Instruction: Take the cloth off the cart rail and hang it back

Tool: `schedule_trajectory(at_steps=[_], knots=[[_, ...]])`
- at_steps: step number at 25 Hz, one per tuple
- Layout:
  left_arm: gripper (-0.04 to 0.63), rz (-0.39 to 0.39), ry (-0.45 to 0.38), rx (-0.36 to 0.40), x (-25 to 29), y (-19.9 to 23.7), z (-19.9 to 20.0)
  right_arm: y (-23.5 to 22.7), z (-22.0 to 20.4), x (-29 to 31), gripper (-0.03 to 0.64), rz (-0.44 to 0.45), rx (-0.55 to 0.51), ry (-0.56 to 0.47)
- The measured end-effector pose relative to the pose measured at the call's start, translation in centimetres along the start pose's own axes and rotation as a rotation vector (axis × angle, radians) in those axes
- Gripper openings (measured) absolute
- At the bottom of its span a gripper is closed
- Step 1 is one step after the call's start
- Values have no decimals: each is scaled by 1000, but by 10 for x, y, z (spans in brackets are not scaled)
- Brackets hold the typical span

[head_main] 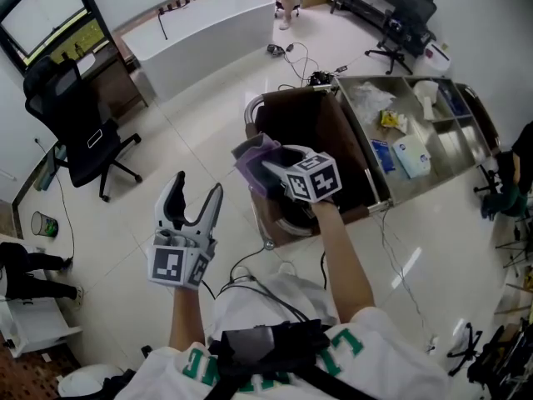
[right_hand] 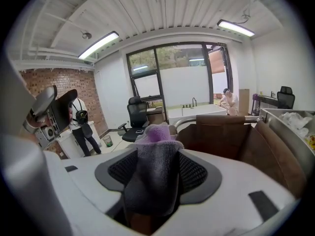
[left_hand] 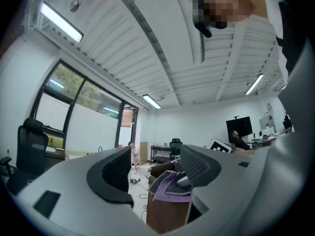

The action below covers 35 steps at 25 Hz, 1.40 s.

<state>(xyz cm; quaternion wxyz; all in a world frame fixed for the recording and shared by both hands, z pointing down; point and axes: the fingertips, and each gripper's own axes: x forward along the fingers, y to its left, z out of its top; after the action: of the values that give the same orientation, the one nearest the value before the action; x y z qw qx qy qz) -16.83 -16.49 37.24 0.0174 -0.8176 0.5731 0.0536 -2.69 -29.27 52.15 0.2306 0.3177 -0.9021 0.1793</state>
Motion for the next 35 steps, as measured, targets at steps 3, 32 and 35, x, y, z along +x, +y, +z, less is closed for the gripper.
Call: schedule_trajectory(at_steps=[3,32,35], knots=[[305,-6,0,-3,2,-2,0,10,-2,2,351,33,-23,14],[305,-64,-6,-3,15,-22,10,28,91,-110,351,-30,-86,-621],[305,-81,-11,10,19,-26,4,32,91,-135,350,-132,-160,-696]])
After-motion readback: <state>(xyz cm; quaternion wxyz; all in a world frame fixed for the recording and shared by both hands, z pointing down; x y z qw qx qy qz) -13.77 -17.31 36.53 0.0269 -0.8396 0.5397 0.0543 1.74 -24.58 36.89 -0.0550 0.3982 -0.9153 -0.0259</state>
